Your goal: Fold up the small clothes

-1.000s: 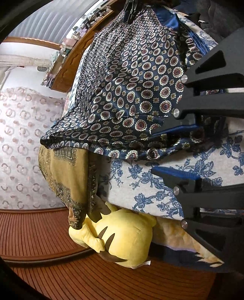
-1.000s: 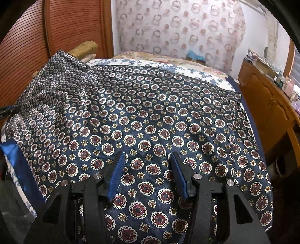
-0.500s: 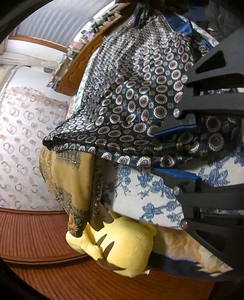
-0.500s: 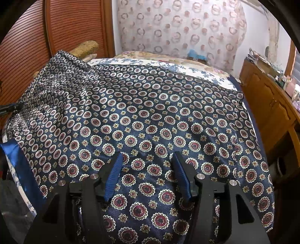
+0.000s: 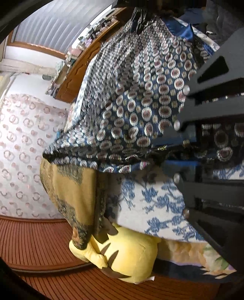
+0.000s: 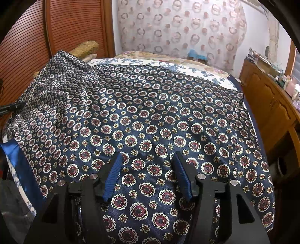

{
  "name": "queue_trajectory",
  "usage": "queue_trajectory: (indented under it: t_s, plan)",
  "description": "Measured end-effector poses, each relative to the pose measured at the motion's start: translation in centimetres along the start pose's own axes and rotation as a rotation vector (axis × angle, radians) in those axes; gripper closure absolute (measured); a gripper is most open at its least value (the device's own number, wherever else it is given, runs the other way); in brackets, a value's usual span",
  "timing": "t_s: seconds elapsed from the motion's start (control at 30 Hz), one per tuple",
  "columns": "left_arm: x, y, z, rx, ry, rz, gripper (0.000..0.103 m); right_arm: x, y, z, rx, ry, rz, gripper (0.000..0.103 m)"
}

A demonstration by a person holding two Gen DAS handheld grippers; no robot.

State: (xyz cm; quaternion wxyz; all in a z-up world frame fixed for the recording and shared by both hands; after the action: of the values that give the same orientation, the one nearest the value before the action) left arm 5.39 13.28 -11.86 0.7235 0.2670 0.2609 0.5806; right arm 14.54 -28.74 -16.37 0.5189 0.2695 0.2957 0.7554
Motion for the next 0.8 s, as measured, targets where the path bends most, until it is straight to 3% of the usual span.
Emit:
queue_trajectory:
  t_s: [0.33, 0.8]
  plan:
    - [-4.0, 5.5, 4.0, -0.213, -0.081, -0.060, 0.103, 0.0, 0.0, 0.0, -0.001, -0.001, 0.000, 0.044]
    - [-9.5, 6.3, 9.2, -0.298, -0.204, -0.123, 0.103, 0.0, 0.0, -0.1, -0.001, -0.001, 0.000, 0.044]
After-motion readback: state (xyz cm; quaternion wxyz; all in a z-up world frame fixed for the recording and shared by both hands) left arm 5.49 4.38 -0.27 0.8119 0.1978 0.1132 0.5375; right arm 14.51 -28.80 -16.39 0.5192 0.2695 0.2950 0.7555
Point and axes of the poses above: each gripper's, at about its wrist camera, not at the fingertips, and y roughly against the way its jaws point, x to its left, z to its top, the point moved 2 cm from there along -y, roughly the way its jaws point, and after that the axes turned 10 degrees about -y, right-handed, at the moved point
